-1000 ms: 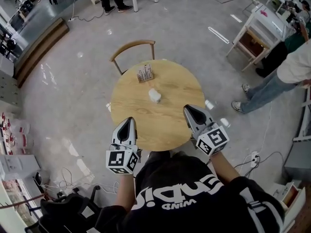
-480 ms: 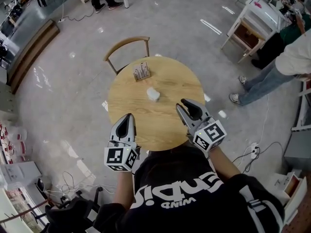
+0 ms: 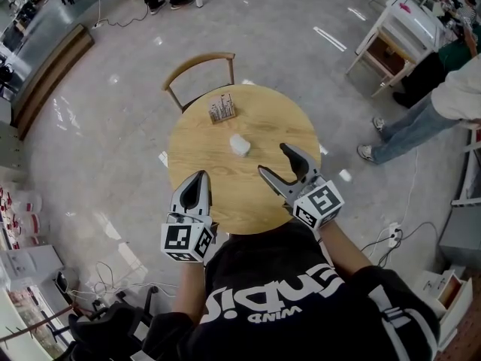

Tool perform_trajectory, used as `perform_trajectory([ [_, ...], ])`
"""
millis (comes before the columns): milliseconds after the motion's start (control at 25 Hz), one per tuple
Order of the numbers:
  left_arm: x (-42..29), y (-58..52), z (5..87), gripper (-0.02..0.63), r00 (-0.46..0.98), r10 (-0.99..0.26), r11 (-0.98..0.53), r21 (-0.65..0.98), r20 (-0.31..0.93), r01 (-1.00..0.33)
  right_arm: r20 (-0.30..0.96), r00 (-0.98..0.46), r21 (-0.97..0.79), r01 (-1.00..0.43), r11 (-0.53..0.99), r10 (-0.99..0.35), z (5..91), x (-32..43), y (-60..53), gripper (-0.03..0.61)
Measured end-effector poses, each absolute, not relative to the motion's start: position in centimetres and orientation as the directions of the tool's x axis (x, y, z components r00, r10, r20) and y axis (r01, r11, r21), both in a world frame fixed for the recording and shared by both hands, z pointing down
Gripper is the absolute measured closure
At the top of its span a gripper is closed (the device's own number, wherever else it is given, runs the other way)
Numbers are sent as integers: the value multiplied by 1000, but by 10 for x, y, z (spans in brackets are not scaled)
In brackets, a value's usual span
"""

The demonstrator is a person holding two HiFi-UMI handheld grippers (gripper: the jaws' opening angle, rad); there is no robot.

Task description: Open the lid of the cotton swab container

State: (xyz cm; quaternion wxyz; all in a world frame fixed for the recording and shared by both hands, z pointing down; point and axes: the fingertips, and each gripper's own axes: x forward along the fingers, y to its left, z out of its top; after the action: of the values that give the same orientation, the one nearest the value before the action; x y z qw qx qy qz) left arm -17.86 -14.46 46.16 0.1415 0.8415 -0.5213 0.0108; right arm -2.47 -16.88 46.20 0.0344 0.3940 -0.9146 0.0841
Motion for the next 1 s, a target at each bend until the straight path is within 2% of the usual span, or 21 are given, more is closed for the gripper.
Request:
perform_trajectory([
  [320, -185, -151, 468, 604, 447, -875, -404, 228, 186, -886, 193, -701, -135, -712, 689, -687, 508, -42, -190, 288],
  [1000, -194, -161, 479, 604, 422, -876, -373, 227, 235, -900, 421, -667, -116, -712, 693, -615, 639, -61, -239, 288],
])
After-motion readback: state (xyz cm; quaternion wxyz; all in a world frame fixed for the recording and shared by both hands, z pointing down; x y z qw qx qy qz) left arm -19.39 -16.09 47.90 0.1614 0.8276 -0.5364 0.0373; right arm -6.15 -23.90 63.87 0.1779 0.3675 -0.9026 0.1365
